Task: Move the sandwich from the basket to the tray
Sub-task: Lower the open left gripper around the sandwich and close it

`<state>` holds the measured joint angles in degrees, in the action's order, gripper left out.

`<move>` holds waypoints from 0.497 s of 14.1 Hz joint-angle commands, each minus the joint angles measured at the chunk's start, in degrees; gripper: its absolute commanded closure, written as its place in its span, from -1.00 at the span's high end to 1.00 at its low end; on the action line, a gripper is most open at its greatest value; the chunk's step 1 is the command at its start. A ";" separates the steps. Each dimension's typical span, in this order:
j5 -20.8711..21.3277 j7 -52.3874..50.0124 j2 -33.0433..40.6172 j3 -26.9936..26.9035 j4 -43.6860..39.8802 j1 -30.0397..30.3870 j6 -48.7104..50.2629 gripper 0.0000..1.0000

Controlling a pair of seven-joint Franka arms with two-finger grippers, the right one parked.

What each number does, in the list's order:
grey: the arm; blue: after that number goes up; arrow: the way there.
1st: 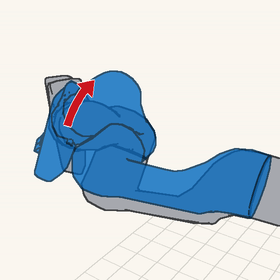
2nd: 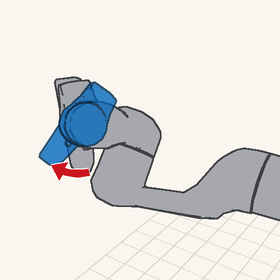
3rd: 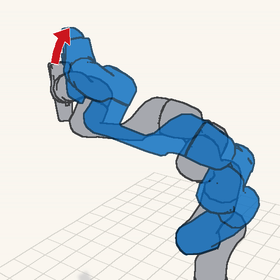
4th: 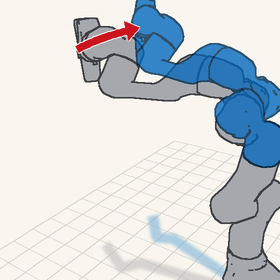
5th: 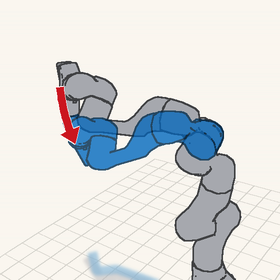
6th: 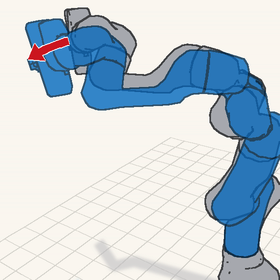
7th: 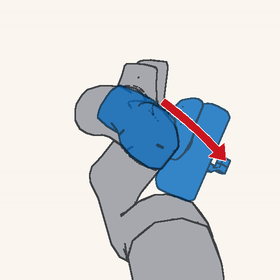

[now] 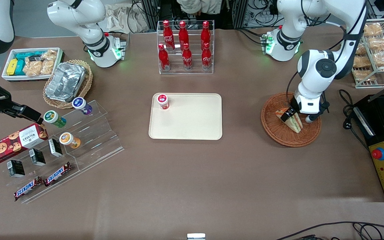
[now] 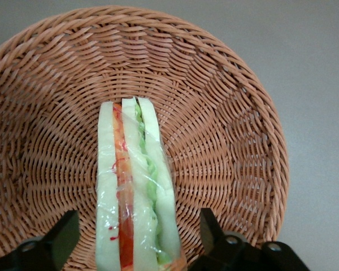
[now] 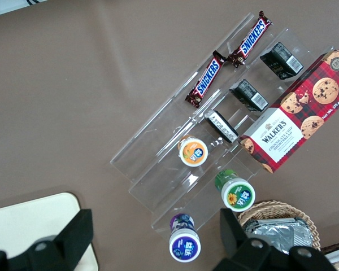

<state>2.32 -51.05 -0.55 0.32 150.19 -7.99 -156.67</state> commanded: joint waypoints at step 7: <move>2.85 -3.18 7.57 -0.50 -0.77 -0.54 8.28 -1.00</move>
<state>2.97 -52.54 2.43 0.26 149.69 -7.99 -153.32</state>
